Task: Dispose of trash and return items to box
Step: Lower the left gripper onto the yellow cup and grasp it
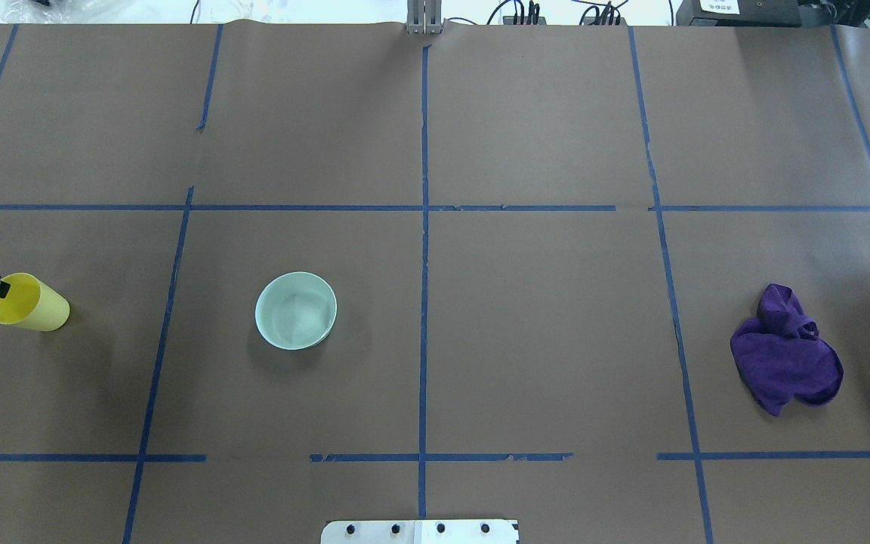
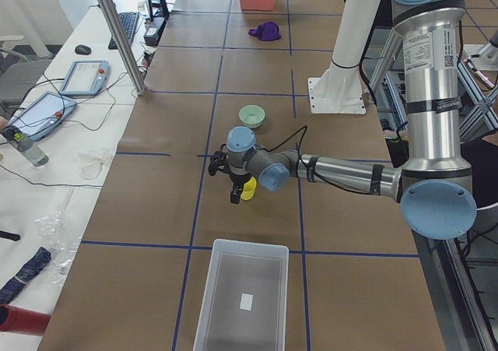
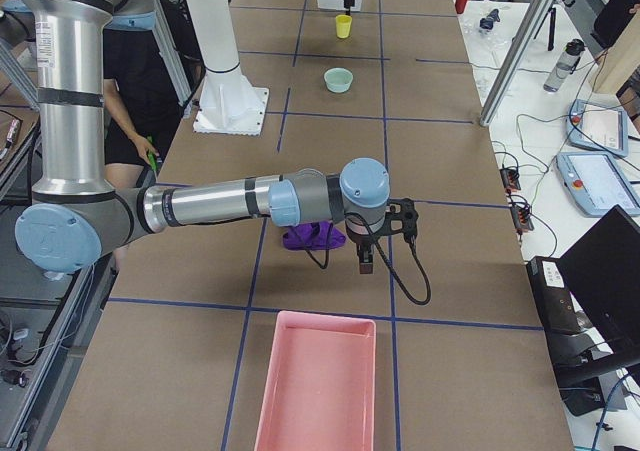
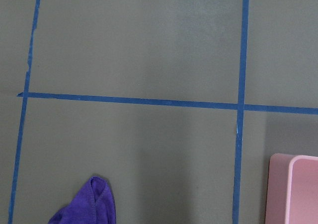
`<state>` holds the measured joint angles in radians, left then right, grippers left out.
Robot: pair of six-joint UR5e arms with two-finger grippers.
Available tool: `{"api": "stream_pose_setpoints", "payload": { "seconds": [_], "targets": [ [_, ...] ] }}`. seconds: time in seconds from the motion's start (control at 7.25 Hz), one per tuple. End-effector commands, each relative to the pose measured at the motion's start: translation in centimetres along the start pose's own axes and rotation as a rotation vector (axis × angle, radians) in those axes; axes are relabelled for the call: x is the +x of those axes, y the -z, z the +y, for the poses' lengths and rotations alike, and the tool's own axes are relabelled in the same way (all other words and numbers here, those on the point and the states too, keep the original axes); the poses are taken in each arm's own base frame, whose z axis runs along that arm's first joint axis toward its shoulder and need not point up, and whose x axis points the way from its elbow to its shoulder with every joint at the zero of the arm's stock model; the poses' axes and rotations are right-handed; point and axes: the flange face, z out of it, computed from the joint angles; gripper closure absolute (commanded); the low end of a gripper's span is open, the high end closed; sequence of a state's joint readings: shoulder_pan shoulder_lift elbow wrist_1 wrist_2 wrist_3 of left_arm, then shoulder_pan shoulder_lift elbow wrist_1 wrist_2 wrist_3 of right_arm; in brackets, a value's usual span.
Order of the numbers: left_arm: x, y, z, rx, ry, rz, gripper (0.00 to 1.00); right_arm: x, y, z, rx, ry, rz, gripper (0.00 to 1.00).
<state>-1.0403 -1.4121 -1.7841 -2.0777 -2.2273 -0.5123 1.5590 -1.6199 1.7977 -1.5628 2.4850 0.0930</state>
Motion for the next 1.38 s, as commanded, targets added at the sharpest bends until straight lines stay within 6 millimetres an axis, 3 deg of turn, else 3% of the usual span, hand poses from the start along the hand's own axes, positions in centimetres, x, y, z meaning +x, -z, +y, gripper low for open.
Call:
{"api": "stream_pose_setpoints", "payload": {
  "seconds": [0.0, 0.41, 0.69, 0.97, 1.24],
  "targets": [
    [0.1, -0.5, 0.9, -0.017, -0.003, -0.002, 0.01, 0.0, 0.0, 0.0, 0.000, 0.001, 0.000, 0.00],
    [0.8, -2.1, -2.4, -0.013, -0.009, 0.003, 0.03, -0.1, -0.1, 0.0, -0.001, 0.002, 0.001, 0.00],
    [0.1, -2.9, -2.4, -0.023, -0.003, -0.008, 0.21, -0.1, -0.1, 0.0, -0.001, 0.002, 0.001, 0.00],
    [0.1, -2.8, -2.1, -0.024, -0.003, -0.006, 0.23, -0.1, 0.0, 0.0, 0.000, 0.003, 0.001, 0.00],
    [0.2, -2.8, -2.0, -0.028, -0.004, -0.002, 0.43, -0.1, 0.0, 0.0, 0.000, 0.004, 0.001, 0.00]
  ]
}}
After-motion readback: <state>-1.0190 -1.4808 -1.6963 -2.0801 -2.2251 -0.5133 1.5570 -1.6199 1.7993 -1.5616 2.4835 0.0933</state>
